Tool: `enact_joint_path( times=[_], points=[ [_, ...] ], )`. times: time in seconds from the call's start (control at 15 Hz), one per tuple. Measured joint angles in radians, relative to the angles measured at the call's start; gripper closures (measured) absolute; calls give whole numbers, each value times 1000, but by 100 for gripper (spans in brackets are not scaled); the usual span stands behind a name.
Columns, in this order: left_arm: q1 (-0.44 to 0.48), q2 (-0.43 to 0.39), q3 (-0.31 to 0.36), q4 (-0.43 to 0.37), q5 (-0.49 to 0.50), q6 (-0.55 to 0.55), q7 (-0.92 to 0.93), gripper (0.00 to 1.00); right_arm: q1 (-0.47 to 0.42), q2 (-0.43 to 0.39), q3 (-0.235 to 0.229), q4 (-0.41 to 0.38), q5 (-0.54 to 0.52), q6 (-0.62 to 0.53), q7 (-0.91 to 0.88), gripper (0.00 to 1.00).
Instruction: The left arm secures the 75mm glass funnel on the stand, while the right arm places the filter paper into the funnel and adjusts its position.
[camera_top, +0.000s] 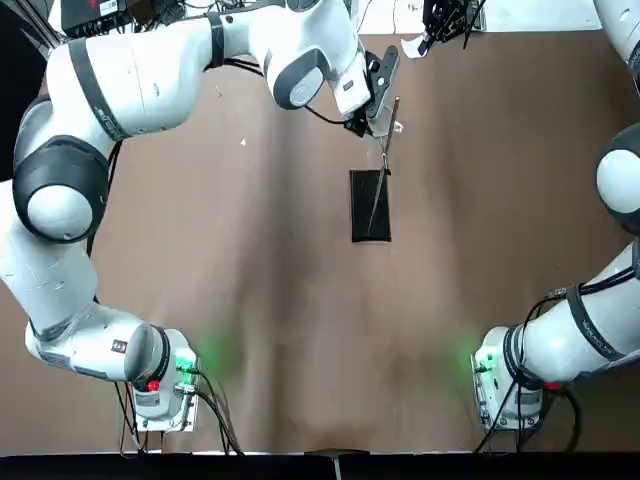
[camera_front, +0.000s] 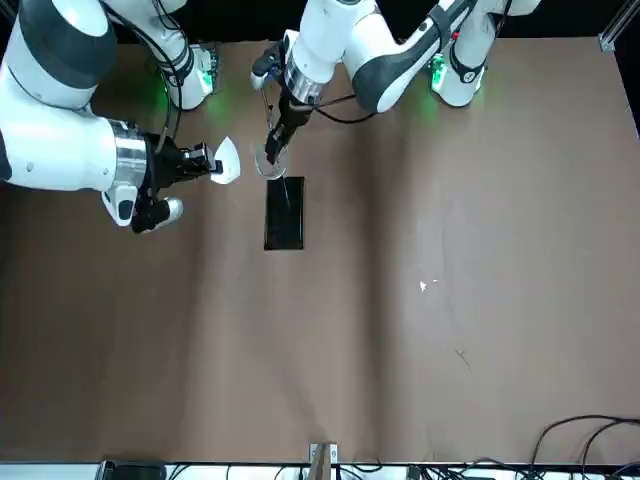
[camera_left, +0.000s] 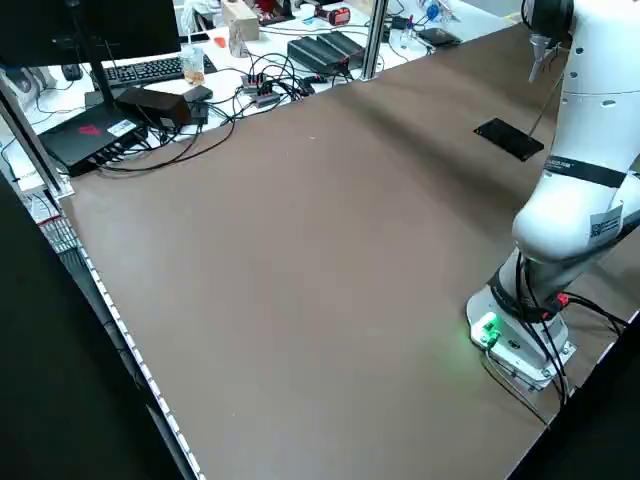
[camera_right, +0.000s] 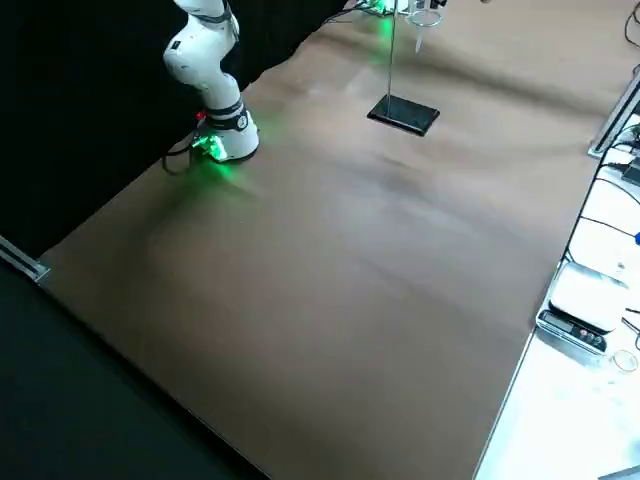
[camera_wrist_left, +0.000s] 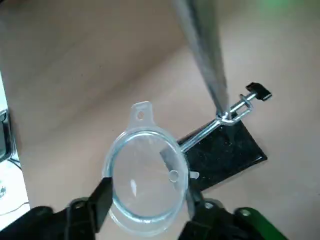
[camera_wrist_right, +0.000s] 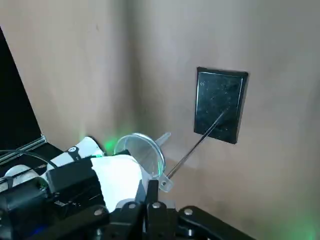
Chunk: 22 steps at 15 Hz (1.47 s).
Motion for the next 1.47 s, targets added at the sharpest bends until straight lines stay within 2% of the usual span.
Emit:
enact_joint_path(
  times=[0.27, 0.67, 0.87, 1.07, 1.13, 1.33, 1.47],
  points=[
    [12, -1, 0, 6, 1, -2, -128, 0, 32, 0, 0, 0, 0, 1, 8, 99],
    [78, -16, -2, 34, 1, -114, -346, 0, 94, 0, 0, -1, 0, 1, 19, 99],
    [132, -34, -3, 70, 1, -266, -517, 0, 106, 4, 0, -4, 0, 1, 19, 99],
    [237, -62, -6, 90, 1, -428, -676, 0, 116, 26, 0, -9, 0, 18, 18, 99],
    [321, -78, -13, 93, 1, -535, -739, 0, 133, 49, 0, -11, 0, 31, 17, 98],
    [417, -90, -14, 95, 1, -654, -821, 0, 158, 76, 0, -15, 0, 33, 17, 98],
    [465, -90, -13, 94, 0, -692, -891, 0, 165, 84, 0, -17, 0, 32, 17, 98]
  ],
)
